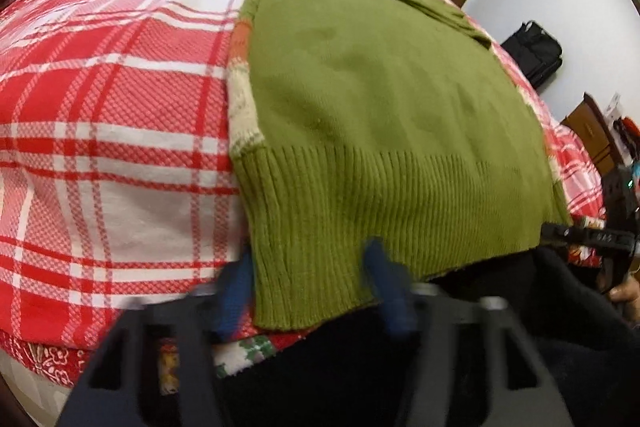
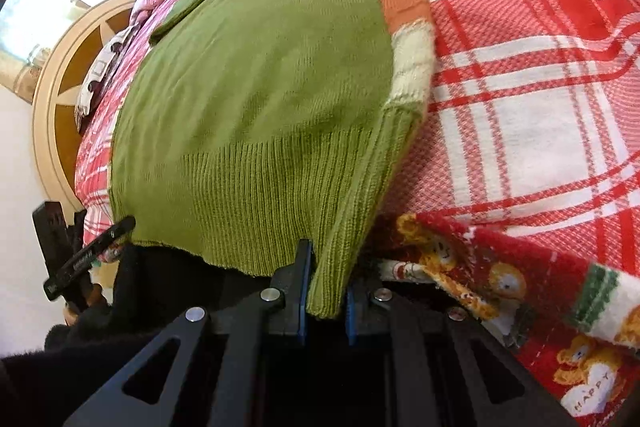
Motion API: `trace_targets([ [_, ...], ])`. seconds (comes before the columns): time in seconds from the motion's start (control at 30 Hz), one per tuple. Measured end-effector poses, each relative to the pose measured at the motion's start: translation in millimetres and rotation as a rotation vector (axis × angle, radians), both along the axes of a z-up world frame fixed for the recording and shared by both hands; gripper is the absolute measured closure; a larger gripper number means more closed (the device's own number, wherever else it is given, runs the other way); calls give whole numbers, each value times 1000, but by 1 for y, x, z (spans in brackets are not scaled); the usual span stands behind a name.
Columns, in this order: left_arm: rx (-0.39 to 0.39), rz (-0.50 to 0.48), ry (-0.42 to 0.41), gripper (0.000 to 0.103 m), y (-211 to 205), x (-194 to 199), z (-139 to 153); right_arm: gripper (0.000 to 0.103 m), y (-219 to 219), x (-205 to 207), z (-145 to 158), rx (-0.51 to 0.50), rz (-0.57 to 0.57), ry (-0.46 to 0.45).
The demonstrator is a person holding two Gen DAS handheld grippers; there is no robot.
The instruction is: Fold small clothes
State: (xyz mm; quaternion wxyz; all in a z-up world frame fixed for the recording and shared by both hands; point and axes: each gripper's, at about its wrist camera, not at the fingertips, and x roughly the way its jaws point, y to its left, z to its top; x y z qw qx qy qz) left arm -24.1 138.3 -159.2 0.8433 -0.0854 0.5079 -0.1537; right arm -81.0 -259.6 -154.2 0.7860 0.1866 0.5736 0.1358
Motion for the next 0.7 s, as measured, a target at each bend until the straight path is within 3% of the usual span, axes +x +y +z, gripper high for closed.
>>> trace_targets([
  [0.1,-14,-6,-2,90,-2,1,0,93,5,0,3,-6,27,-1],
  [0.2,38,-32,-26,93,-11,-1,7,94,-3,2,22,123,17,-26],
  [0.33,-7,-42,-64,93,-12,3,36,94,-15,9,63,258,-3,-119],
  [0.43,-50,-38,-111,93,-11,15,68,94,-21,28,86,292,-27,-180],
  [0.57,-70,-13,-154,93,-12,57,103,94,-31,70,97,323,-85,-234],
  [0.7,-23,41,-149,93,-12,111,109,94,-40,116,96,328,-148,-267],
])
